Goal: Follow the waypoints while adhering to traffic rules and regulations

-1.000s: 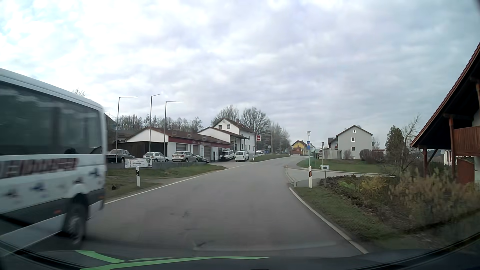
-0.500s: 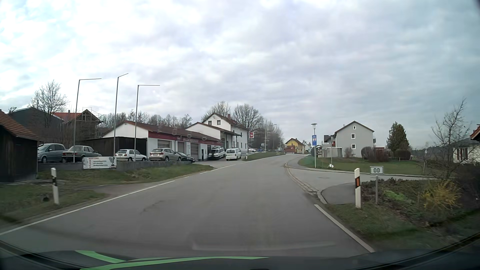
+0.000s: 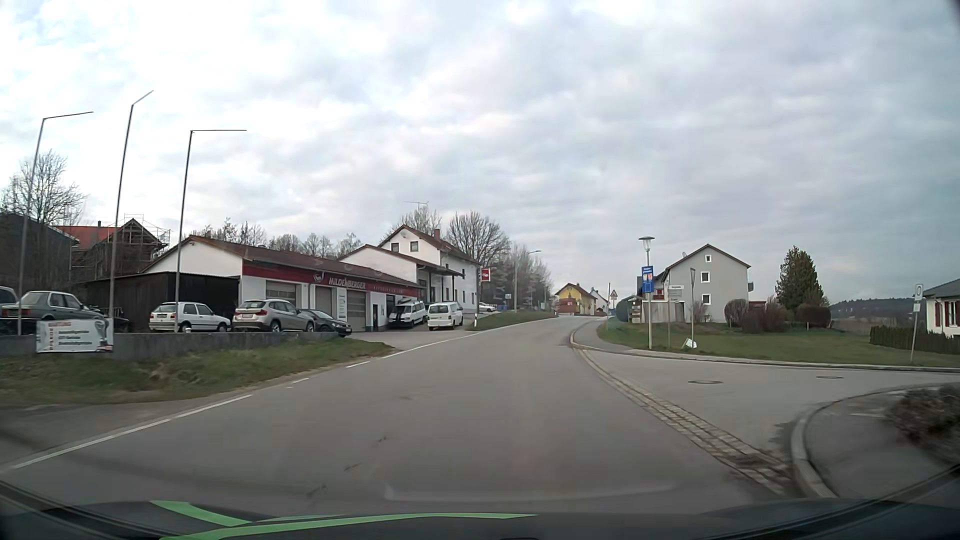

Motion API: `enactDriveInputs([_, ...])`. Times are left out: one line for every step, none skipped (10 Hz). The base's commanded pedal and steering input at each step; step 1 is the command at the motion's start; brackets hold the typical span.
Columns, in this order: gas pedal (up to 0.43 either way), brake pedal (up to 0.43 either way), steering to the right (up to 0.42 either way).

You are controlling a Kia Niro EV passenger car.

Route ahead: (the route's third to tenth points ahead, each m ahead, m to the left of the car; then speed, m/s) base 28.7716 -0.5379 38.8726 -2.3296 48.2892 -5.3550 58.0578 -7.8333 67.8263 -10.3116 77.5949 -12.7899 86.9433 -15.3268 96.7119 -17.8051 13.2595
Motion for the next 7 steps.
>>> enactDriveInputs([0.110, 0.000, 0.023])
enactDriveInputs([0.110, 0.000, 0.023])
enactDriveInputs([0.110, 0.000, 0.024])
enactDriveInputs([0.110, 0.000, 0.024])
enactDriveInputs([0.110, 0.000, 0.024])
enactDriveInputs([0.110, 0.000, 0.024])
enactDriveInputs([0.110, 0.000, 0.024])
